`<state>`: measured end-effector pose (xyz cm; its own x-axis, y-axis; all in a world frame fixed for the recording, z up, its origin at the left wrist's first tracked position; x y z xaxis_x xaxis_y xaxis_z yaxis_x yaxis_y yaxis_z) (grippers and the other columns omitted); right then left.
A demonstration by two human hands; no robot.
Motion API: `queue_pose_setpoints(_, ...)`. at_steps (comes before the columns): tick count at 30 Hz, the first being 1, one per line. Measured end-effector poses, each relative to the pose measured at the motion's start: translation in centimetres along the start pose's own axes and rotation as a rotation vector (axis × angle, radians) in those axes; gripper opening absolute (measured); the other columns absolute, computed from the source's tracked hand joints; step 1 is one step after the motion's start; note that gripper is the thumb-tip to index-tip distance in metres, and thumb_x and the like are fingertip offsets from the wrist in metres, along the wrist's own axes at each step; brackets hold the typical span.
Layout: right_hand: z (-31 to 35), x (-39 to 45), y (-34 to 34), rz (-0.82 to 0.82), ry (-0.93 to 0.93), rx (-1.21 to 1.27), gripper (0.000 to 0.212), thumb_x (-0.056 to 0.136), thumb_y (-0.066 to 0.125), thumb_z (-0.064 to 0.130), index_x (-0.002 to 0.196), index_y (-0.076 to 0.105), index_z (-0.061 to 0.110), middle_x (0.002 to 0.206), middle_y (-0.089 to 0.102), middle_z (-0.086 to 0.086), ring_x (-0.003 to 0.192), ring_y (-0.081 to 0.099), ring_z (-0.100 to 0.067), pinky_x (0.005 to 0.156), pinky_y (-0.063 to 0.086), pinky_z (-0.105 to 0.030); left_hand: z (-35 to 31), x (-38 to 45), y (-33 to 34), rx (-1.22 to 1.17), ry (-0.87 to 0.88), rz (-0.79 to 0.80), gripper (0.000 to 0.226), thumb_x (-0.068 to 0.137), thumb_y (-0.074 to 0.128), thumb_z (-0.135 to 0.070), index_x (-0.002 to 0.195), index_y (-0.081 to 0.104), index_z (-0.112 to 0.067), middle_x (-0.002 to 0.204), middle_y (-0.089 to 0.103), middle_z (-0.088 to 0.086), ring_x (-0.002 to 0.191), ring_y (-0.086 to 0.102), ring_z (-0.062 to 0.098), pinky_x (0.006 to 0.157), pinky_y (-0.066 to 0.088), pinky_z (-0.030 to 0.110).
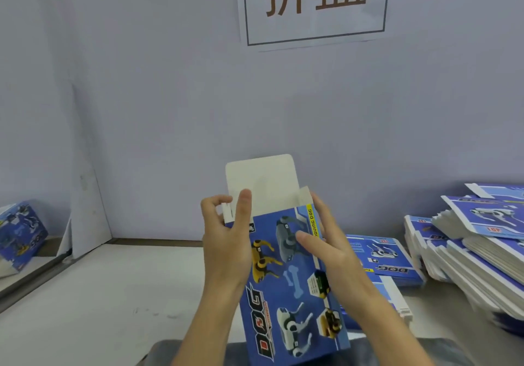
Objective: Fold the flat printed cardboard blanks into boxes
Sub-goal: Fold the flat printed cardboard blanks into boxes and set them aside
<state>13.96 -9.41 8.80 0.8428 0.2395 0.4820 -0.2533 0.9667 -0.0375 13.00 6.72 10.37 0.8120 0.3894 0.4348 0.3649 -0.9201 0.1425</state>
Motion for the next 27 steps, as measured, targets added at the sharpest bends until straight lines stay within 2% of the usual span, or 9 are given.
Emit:
queue_pose_setpoints(4, 0.5, -0.1, -0.5, -0.103, -0.017, -0.037, 0.036, 0.094, 0.042, 0.053, 0.115, 0.065, 0.036, 0.111, 0.073, 0.008, 0.105, 0.069, -0.010, 0.088, 0.056, -0.027, 0.0, -0.1, 0.0, 0.027, 0.031, -0.018, 0.059, 0.093, 0.038, -0.065, 0.079, 0.058, -0.011, 0.070, 0.066, 0.007, 0.066, 0.064, 0.018, 0.063, 0.051, 0.027)
queue_pose_setpoints(8, 0.6, 0.3, -1.6, -0.280, 0.013, -0.050, 0.040, 0.092, 0.044, 0.050, 0.076, 0.052, 0.015, 0.071, 0.061, -0.003, 0.068, 0.058, -0.022, 0.064, 0.050, -0.033, 0.1, -0.3, 1.4, 0.001, 0.034, 0.128, 0.036, 0.098, 0.044, -0.025, 0.066, 0.044, -0.007, 0.054, 0.049, -0.001, 0.049, 0.047, 0.009, 0.051, 0.040, 0.026)
queue_pose_setpoints(10, 0.0, 0.3, -2.1, -0.308, 0.036, -0.045, 0.023, 0.093, 0.050, 0.038, 0.083, 0.051, 0.017, 0.071, 0.058, -0.007, 0.069, 0.057, -0.024, 0.064, 0.049, -0.035, 0.8, -0.1, 1.9, -0.091, -0.056, 0.205, 0.011, 0.099, 0.042, -0.018, 0.098, 0.053, -0.019, 0.067, 0.061, 0.000, 0.060, 0.062, 0.010, 0.053, 0.049, 0.022)
queue_pose_setpoints(11, -0.4, 0.3, -2.4, -0.318, 0.079, -0.006, 0.012, 0.090, 0.052, 0.037, 0.094, 0.054, 0.026, 0.075, 0.061, -0.011, 0.073, 0.064, -0.026, 0.070, 0.053, -0.040, 1.1, -0.2, 2.1, -0.136, -0.114, 0.235, 0.021, 0.101, 0.041, -0.015, 0.114, 0.048, -0.030, 0.073, 0.065, 0.004, 0.064, 0.067, 0.013, 0.054, 0.053, 0.023)
queue_pose_setpoints(13, -0.8, 0.5, -2.5, -0.309, 0.150, 0.073, 0.039, 0.077, 0.049, 0.042, 0.115, 0.051, 0.043, 0.077, 0.066, -0.010, 0.082, 0.072, -0.027, 0.079, 0.058, -0.047, 1.2, -0.3, 2.4, -0.197, -0.142, 0.274, 0.034, 0.101, 0.043, -0.016, 0.126, 0.043, -0.040, 0.087, 0.071, 0.011, 0.073, 0.073, 0.020, 0.056, 0.056, 0.026)
queue_pose_setpoints(16, -0.1, 0.9, -2.1, -0.260, 0.107, 0.125, 0.032, 0.076, 0.046, 0.039, 0.104, 0.060, 0.037, 0.070, 0.060, -0.007, 0.070, 0.065, -0.027, 0.065, 0.055, -0.039, 0.4, -0.5, 2.1, -0.269, -0.048, 0.227, 0.019, 0.091, 0.050, -0.025, 0.108, 0.056, -0.020, 0.082, 0.067, 0.008, 0.066, 0.070, 0.019, 0.052, 0.053, 0.027)
queue_pose_setpoints(19, 0.2, 0.4, -2.5, -0.305, 0.065, 0.143, 0.022, 0.094, 0.047, 0.040, 0.086, 0.058, 0.023, 0.091, 0.061, -0.018, 0.087, 0.059, -0.032, 0.076, 0.050, -0.040, 0.4, -0.6, 1.4, -0.360, 0.033, 0.144, 0.032, 0.089, 0.046, -0.041, 0.081, 0.052, -0.010, 0.074, 0.062, 0.003, 0.064, 0.065, 0.023, 0.053, 0.053, 0.031)
queue_pose_setpoints(23, 0.1, -0.4, -1.6, -0.224, 0.063, 0.250, 0.035, 0.084, 0.051, 0.059, 0.087, 0.058, 0.024, 0.100, 0.064, -0.031, 0.097, 0.065, -0.050, 0.086, 0.053, -0.060, 0.3, -0.6, 1.4, -0.265, 0.091, 0.219, 0.049, 0.085, 0.058, -0.045, 0.094, 0.047, 0.002, 0.079, 0.068, -0.010, 0.074, 0.074, 0.017, 0.054, 0.056, 0.026)
queue_pose_setpoints(27, -0.4, -0.1, -1.9, -0.239, 0.055, 0.151, 0.029, 0.084, 0.069, 0.053, 0.097, 0.060, 0.029, 0.097, 0.068, -0.017, 0.089, 0.072, -0.034, 0.066, 0.060, -0.041, 1.1, -0.8, 1.2, -0.158, 0.112, 0.262, 0.036, 0.088, 0.067, -0.044, 0.105, 0.053, -0.015, 0.102, 0.069, -0.003, 0.095, 0.074, 0.030, 0.060, 0.061, 0.033)
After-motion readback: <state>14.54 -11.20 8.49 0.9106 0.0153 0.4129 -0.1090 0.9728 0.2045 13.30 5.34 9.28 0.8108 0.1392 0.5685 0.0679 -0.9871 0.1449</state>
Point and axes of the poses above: each hand's wrist, its own x-axis towards the middle knuckle, its own y-axis out of the palm, z = x × y, the point moved 6 cm from there along x, towards the middle knuckle
